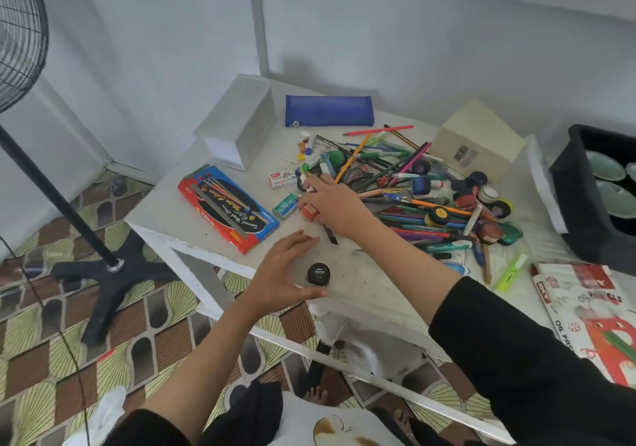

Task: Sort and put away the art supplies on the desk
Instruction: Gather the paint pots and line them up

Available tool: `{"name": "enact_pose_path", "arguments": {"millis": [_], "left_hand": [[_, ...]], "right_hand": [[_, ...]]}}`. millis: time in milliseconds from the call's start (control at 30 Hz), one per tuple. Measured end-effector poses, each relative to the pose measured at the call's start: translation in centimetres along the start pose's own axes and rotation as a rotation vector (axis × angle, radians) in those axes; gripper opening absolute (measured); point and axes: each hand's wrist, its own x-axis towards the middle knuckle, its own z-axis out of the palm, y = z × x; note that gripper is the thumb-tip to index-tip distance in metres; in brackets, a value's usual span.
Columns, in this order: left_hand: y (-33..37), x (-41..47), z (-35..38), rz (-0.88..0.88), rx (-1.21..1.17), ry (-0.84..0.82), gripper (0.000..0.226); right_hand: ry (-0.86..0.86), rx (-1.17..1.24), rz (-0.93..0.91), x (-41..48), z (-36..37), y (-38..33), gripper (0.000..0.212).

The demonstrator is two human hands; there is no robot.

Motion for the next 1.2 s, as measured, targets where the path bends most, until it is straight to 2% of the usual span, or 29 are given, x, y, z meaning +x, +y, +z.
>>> {"name": "enact_pose_path", "arguments": {"millis": [67, 200, 267, 400, 500, 600, 800, 1033, 1200], "left_hand": [[0.1, 0.0, 0.0, -0.009, 0.007, -0.013, 0.096], [0.1, 0.1, 0.0, -0.005, 0.015, -0.032, 0.105], [0.1, 0.1, 0.0, -0.007, 0.015, -0.031, 0.108], [0.2, 0.0, 0.1, -0.015, 0.031, -0.032, 0.113], [0.4, 0.0, 0.0, -0.024, 0.040, -0.042, 0.118], [0.7, 0.0, -0.1, -0.030, 0.031, -0.044, 0.120], [1.4, -0.1, -0.3, -0.049, 0.074, -0.077, 0.115], [1.4, 0.0, -0.1, -0.014, 0.074, -0.044, 0.109], [0.7, 0.1, 0.0, -0.031, 0.075, -0.063, 0.106]], "right_hand": [[0.046, 0.109, 0.010, -0.2, 0.2, 0.1, 0.036], [0.206, 0.549, 0.180, -2.1, -0.5, 0.6, 0.030], [0.201, 0.628, 0.221, -3.5, -1.1, 1.0, 0.030], [0.038, 0.604, 0.243, -6.1, -2.0, 1.9, 0.038], [-0.085, 0.609, 0.161, -7.3, -2.1, 1.7, 0.040], [-0.136, 0.611, 0.089, -7.7, -1.6, 0.9, 0.040], [-0.070, 0.604, 0.003, -7.4, -0.6, -0.3, 0.036], [-0.097, 0.422, -0.067, -7.2, 0.0, -0.3, 0.039], [-0.024, 0.390, -0.065, -7.3, 1.1, -0.8, 0.039]]}}
